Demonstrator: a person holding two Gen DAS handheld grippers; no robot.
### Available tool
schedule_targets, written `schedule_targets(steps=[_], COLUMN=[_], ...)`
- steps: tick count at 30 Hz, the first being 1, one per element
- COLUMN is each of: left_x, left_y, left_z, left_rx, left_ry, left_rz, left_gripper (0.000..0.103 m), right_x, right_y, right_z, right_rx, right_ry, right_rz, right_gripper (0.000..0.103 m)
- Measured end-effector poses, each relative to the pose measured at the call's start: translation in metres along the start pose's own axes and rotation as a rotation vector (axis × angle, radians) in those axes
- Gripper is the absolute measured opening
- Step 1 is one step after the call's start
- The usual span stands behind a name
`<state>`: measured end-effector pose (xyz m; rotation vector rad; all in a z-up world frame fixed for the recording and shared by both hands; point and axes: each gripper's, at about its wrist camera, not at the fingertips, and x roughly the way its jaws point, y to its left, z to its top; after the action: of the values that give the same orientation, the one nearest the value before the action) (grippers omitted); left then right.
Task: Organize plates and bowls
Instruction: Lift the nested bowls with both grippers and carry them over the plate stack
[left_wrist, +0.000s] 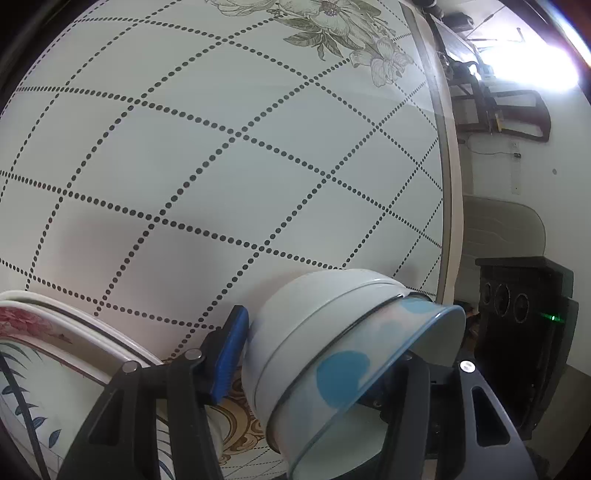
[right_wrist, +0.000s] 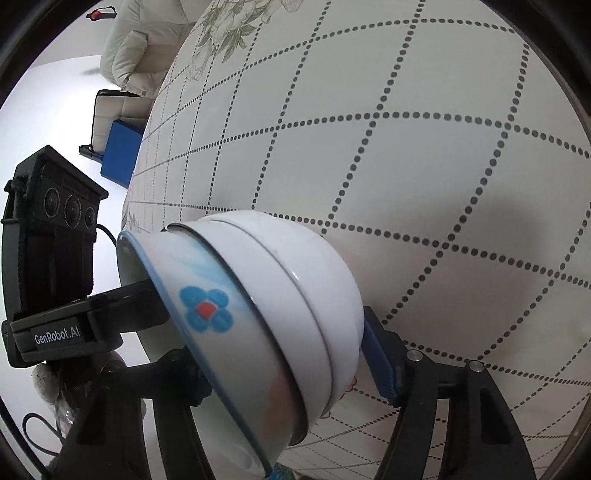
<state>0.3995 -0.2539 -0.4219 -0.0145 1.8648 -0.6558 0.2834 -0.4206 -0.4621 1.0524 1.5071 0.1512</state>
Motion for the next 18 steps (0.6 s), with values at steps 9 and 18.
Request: schedule_targets(steps=[9,18], left_x=[-0.001,-0.005], left_y=[-0.001,-0.013], left_z=[-0.001,-0.008], left_rx=[-0.023,-0.015], left_ry=[-0.009,-0.020], left_rz=[0.010,0.031], left_gripper=[0.053,0.052], right_x=[-0.003,-0.012], right_y=[-0.007,-0.007], right_z=[-0.009,-0.011], right_rx=[-0.016,-0.014], right_ry=[0.039,0.039], right_rz=[0.015,0.030], right_gripper=[0.068,0.068])
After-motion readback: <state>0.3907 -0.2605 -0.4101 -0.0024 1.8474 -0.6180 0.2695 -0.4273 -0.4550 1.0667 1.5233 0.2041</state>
